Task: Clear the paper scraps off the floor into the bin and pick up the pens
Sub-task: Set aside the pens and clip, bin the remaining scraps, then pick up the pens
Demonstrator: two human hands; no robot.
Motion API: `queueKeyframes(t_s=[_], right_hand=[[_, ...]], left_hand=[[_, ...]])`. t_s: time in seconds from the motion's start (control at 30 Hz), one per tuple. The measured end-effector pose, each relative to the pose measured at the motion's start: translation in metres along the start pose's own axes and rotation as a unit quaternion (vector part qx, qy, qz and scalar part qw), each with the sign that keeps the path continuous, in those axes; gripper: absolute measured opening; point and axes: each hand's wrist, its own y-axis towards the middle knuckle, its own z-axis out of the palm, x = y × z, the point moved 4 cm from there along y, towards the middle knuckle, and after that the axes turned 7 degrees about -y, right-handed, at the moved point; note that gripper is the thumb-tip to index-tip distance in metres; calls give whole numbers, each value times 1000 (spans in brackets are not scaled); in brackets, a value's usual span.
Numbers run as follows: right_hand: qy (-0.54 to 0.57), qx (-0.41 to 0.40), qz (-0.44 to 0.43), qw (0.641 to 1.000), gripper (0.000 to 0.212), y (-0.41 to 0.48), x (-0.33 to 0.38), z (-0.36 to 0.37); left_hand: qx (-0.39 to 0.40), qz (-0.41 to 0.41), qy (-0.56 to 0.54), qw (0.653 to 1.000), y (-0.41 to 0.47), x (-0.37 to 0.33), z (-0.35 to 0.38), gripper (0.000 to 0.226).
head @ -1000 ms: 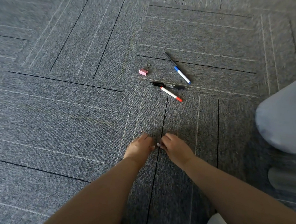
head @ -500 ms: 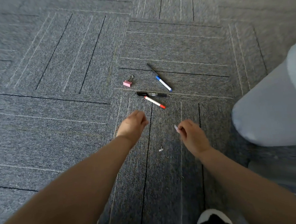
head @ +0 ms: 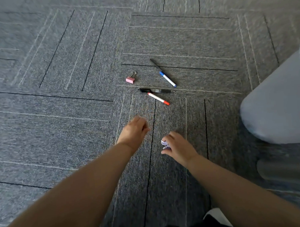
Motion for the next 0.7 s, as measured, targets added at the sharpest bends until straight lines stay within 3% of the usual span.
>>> queueKeyframes(t_s=[0.2,0.43,0.7], right_hand=[[-58,-85,-44,994,24,2,6,6],[-114,-95,-90,985,32,3,6,12],[-23,-165,65,984,21,-14,-37,-36]], left_hand=[[5,-1,8,1000,-9,6,7,13],[7,-7,6,1000,-16,19,5,13],[-21,-6,-12,1000,2,1,-2,13]])
